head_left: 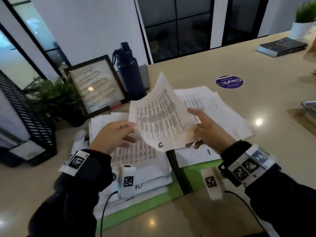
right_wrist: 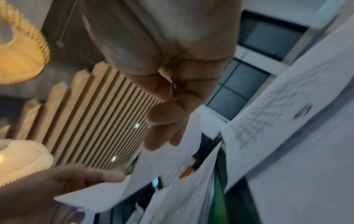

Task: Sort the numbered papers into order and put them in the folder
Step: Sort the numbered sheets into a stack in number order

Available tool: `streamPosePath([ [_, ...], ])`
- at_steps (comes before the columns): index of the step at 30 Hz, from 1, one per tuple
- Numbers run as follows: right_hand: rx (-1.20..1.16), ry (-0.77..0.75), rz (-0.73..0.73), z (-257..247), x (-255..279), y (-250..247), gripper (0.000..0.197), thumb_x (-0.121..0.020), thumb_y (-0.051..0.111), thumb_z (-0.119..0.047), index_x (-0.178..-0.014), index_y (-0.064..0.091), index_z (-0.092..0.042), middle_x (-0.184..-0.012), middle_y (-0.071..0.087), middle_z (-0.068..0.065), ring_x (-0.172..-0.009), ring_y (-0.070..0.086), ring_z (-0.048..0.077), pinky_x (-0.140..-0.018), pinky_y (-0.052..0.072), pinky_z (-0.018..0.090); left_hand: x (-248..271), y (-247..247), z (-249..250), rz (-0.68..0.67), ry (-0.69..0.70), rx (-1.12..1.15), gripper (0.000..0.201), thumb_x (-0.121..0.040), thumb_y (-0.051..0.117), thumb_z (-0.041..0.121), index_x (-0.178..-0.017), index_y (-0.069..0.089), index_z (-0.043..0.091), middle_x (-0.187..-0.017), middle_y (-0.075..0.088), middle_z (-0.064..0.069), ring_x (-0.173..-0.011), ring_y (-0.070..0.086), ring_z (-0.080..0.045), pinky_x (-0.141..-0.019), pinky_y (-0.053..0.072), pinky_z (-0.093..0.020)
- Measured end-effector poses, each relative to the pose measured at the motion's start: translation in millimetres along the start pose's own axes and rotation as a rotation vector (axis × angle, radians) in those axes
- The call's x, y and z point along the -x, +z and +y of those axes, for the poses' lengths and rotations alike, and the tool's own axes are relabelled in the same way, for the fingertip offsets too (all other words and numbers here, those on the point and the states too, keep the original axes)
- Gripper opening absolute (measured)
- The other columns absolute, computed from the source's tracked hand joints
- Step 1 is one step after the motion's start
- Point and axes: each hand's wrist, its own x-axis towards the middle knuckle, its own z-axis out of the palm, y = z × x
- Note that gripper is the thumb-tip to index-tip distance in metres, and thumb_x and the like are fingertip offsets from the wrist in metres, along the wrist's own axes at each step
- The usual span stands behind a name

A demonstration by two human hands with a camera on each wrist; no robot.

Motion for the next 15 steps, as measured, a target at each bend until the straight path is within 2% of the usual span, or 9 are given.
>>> streamPosePath([
  [2,0.169,-0.057,-0.104,-1.2,-8.1,35.6,0.069,-0.092,0.03,0.005,-0.143,0.021,-0.041,-0.098,0.062,0.006,-0.057,0.067,0.016,-0.043,0.047,0.021,2.6,-27.3,-20.4,0.076,-0.143,-0.046,0.013,-0.087,0.06,0.02,-0.08,0.069,0.015,-0.073,0.071,-0.003,-0.06,0.063,-0.016,-0.058,0.048,-0.027],
  [4,0.355,-0.084,-0.193,4.4,-13.3,62.9,0.067,-0.092,0.029,0.004,-0.143,0.026,-0.038,-0.087,0.062,0.008,-0.046,0.059,0.004,-0.042,0.042,0.014,6.9,-48.2,-39.8,0.08,-0.26,-0.112,0.019,-0.088,0.058,0.026,-0.079,0.069,0.013,-0.073,0.066,-0.004,-0.062,0.057,-0.017,-0.061,0.045,-0.028],
  [5,0.448,-0.069,-0.268,8.9,-15.6,73.3,0.062,-0.093,0.029,0.003,-0.142,0.032,-0.034,-0.095,0.064,0.01,-0.051,0.061,0.001,-0.046,0.042,0.012,7.6,-55.4,-50.7,0.067,-0.305,-0.166,0.027,-0.091,0.053,0.031,-0.082,0.069,0.012,-0.077,0.064,-0.004,-0.066,0.056,-0.018,-0.063,0.044,-0.028],
  [7,0.681,-0.001,-0.453,15.0,-20.2,87.2,0.052,-0.093,0.034,-0.002,-0.14,0.041,-0.025,-0.128,0.057,0.01,-0.089,0.067,0.008,-0.061,0.041,0.01,8.9,-63.3,-73.9,0.024,-0.364,-0.361,0.04,-0.095,0.045,0.041,-0.093,0.069,0.01,-0.091,0.063,-0.004,-0.079,0.057,-0.019,-0.067,0.044,-0.027],
  [9,0.812,0.053,-0.584,19.3,-24.7,93.0,0.048,-0.093,0.039,-0.007,-0.139,0.044,-0.017,-0.138,0.05,0.008,-0.097,0.065,0.007,-0.066,0.045,0.014,7.8,-64.2,-90.3,-0.026,-0.365,-0.565,0.04,-0.092,0.05,0.037,-0.101,0.067,0.002,-0.108,0.064,-0.009,-0.096,0.059,-0.026,-0.08,0.047,-0.03],
  [11,0.849,0.061,-0.612,18.4,-26.1,89.4,0.044,-0.094,0.042,-0.011,-0.138,0.046,-0.015,-0.138,0.049,0.007,-0.101,0.062,0.013,-0.077,0.046,0.021,4.0,-60.6,-96.0,-0.102,-0.326,-0.736,0.038,-0.091,0.052,0.034,-0.093,0.063,-0.003,-0.106,0.063,-0.012,-0.099,0.058,-0.027,-0.092,0.044,-0.031],
  [12,0.86,0.06,-0.596,17.2,-26.1,84.4,0.041,-0.095,0.043,-0.013,-0.136,0.048,-0.013,-0.131,0.055,0.008,-0.092,0.061,0.013,-0.074,0.045,0.019,4.5,-58.6,-91.0,-0.128,-0.314,-0.845,0.038,-0.093,0.048,0.037,-0.085,0.06,0.001,-0.099,0.061,-0.009,-0.094,0.055,-0.024,-0.092,0.041,-0.03],
  [13,0.827,0.08,-0.555,18.3,-26.6,77.5,0.039,-0.096,0.043,-0.015,-0.133,0.051,-0.012,-0.112,0.063,0.008,-0.075,0.059,0.011,-0.062,0.043,0.016,5.1,-57.3,-84.1,-0.126,-0.295,-0.944,0.037,-0.094,0.044,0.041,-0.082,0.059,0.009,-0.096,0.058,-0.006,-0.093,0.052,-0.022,-0.093,0.039,-0.03],
  [15,0.654,0.156,-0.411,20.7,-26.9,55.9,0.033,-0.095,0.044,-0.018,-0.127,0.053,-0.014,-0.078,0.06,0.004,-0.056,0.049,0.012,-0.046,0.037,0.017,0.9,-56.1,-69.5,-0.073,-0.213,-1.013,0.036,-0.088,0.045,0.053,-0.087,0.067,0.026,-0.103,0.059,-0.004,-0.103,0.052,-0.024,-0.099,0.04,-0.035],
])
